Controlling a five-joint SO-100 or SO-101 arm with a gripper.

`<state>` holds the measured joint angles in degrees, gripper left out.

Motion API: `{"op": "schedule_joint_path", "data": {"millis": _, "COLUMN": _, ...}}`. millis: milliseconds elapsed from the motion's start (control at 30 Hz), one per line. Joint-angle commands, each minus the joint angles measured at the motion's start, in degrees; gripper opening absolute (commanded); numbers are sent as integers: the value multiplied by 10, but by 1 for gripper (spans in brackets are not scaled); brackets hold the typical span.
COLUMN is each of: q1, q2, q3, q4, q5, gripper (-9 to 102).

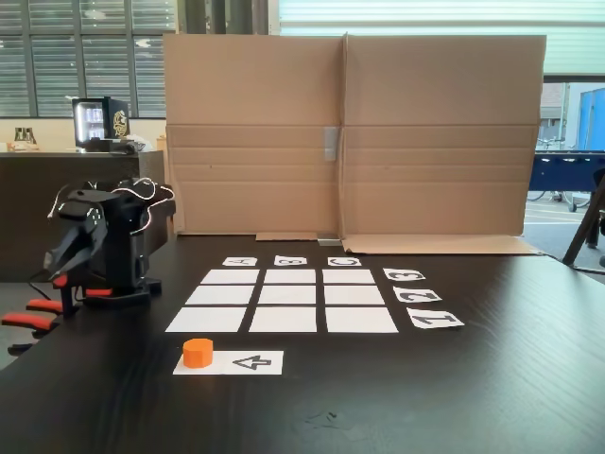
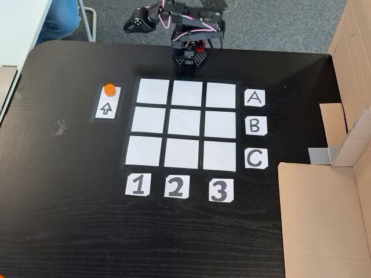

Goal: Pick up the round, orange token and place it in the grid on square B3.

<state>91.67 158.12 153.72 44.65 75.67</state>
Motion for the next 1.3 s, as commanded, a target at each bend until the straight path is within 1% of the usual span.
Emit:
{"op": "schedule_joint_path", "data": {"millis": 0, "q1": -18, "q2": -116, "q3": -137, "q4": 49, "q5": 0, "gripper": -1}}
{"op": "schedule_joint_path", "data": {"millis": 100, "q1": -40, "q2": -214, "q3": -248, "q4": 111, "q5": -4, "gripper": -1}}
{"op": "schedule_joint_path", "data": {"millis": 233, "q1": -94, "q2": -311, "q3": -355, "q4": 189, "q5": -58, "gripper": 0}}
{"op": "schedule_joint_path", "data": {"millis": 267, "q1": -100, "q2": -331, "q3": -383, "q4": 207, "q5": -61, "gripper": 2}}
{"op": "schedule_joint_path", "data": {"millis": 367, "q1": -110, "q2": -381, "q3": -467, "q4": 252, "q5": -62, "gripper": 13}}
{"op": "schedule_joint_path", "data": {"millis": 433, "q1": -122, "q2": -409, "q3": -513, "q4": 281, "q5": -67, "gripper": 19}}
{"op": "schedule_joint_path", "data": {"millis": 500, "q1": -129, "q2": -442, "q3": -559, "q4": 319, "q5": -75, "gripper": 20}}
{"op": "schedule_joint_path", "data": {"millis": 600, "q1": -140, "q2": -491, "q3": -618, "q4": 380, "q5": -73, "gripper": 26}}
{"op": "schedule_joint_path", "data": {"millis": 667, "q1": -149, "q2": -525, "q3": -667, "q4": 441, "q5": -73, "gripper": 28}}
{"op": "schedule_joint_path", "data": {"millis": 700, "q1": -155, "q2": -536, "q3": -684, "q4": 454, "q5": -69, "gripper": 28}}
{"op": "schedule_joint_path", "data": {"millis": 1000, "q1": -214, "q2": -618, "q3": -723, "q4": 454, "q5": -70, "gripper": 31}}
{"op": "schedule_joint_path", "data": {"millis": 1267, "q1": -257, "q2": -746, "q3": -787, "q4": 454, "q5": -73, "gripper": 32}}
